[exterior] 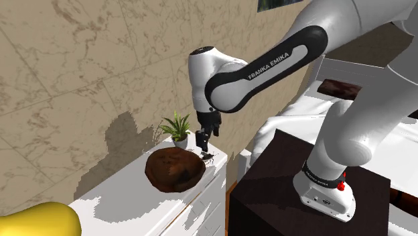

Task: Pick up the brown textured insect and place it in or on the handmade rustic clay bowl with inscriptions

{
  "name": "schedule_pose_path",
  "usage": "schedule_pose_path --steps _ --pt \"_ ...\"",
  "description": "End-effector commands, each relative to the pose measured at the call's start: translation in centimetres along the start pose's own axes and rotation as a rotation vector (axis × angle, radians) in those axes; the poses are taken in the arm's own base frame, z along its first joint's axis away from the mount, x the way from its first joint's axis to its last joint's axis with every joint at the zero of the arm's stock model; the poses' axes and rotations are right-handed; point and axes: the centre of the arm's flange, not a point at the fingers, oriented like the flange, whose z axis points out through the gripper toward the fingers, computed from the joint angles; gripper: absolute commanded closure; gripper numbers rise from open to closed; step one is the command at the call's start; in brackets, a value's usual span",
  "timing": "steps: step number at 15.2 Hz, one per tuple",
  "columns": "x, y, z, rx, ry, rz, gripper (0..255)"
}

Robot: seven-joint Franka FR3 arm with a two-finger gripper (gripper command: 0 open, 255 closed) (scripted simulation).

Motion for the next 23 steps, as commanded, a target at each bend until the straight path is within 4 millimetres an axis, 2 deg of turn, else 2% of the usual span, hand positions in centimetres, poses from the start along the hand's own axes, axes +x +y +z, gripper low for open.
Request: schedule_pose_path --steps 1,10,17,18,23 --pt "0.9 -2.0 1.7 0.009 0.003 -0.019 0" --pt "1.2 -2.4 6.1 0.011 0.003 -0.023 0" --pt "1.2 -2.4 6.1 0.011 0.004 -0.023 0" --pt "1.3 -2.5 6.2 0.011 0.003 -0.023 255" --pt "1.6 -2.3 6.3 0.011 0.003 -0.023 255"
